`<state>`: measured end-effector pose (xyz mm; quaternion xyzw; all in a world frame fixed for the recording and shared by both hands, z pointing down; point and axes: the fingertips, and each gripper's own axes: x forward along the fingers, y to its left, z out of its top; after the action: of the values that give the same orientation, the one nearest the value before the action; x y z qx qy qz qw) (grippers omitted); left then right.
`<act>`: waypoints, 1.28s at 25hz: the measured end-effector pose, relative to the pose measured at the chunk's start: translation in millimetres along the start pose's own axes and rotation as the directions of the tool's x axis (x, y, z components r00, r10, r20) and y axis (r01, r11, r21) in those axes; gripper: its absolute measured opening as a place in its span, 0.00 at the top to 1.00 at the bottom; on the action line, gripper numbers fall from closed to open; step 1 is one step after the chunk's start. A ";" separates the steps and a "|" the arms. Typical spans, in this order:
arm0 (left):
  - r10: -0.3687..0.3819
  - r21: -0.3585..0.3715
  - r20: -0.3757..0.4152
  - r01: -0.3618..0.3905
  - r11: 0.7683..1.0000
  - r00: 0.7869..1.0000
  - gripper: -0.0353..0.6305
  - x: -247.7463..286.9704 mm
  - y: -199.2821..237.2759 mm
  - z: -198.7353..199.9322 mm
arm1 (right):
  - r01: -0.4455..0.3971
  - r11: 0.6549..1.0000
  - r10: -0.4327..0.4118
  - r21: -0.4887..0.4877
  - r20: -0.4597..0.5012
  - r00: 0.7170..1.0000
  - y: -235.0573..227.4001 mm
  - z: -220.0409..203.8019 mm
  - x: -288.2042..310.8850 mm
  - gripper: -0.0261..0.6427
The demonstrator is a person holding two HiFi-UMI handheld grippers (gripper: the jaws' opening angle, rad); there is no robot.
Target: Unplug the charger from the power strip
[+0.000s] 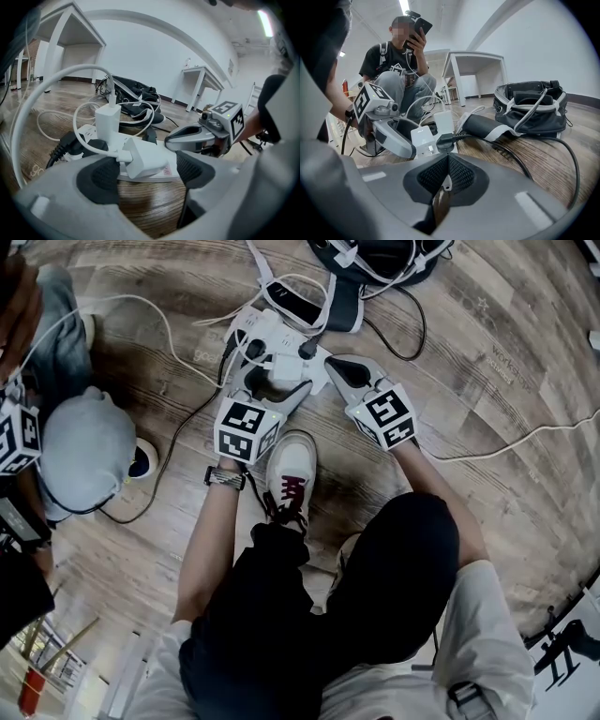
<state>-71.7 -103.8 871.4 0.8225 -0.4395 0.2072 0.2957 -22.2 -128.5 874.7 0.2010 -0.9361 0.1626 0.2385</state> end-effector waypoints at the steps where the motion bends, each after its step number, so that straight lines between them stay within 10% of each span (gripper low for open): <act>1: -0.001 0.001 0.000 0.001 1.000 1.000 0.37 -0.1 -0.3 -0.2 | 0.000 1.000 0.000 0.000 0.000 1.000 0.0 0.0 -0.1 0.96; 32: 0.002 -0.048 -0.056 -0.005 0.999 0.998 0.48 -16.6 -12.7 -37.9 | 0.001 0.999 -0.001 0.034 -0.005 1.000 -1.4 1.8 1.7 0.96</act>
<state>-72.8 -62.9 885.6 0.8082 -0.4373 0.2201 0.3272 -23.6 -131.0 874.4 0.2051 -0.9325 0.1789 0.2374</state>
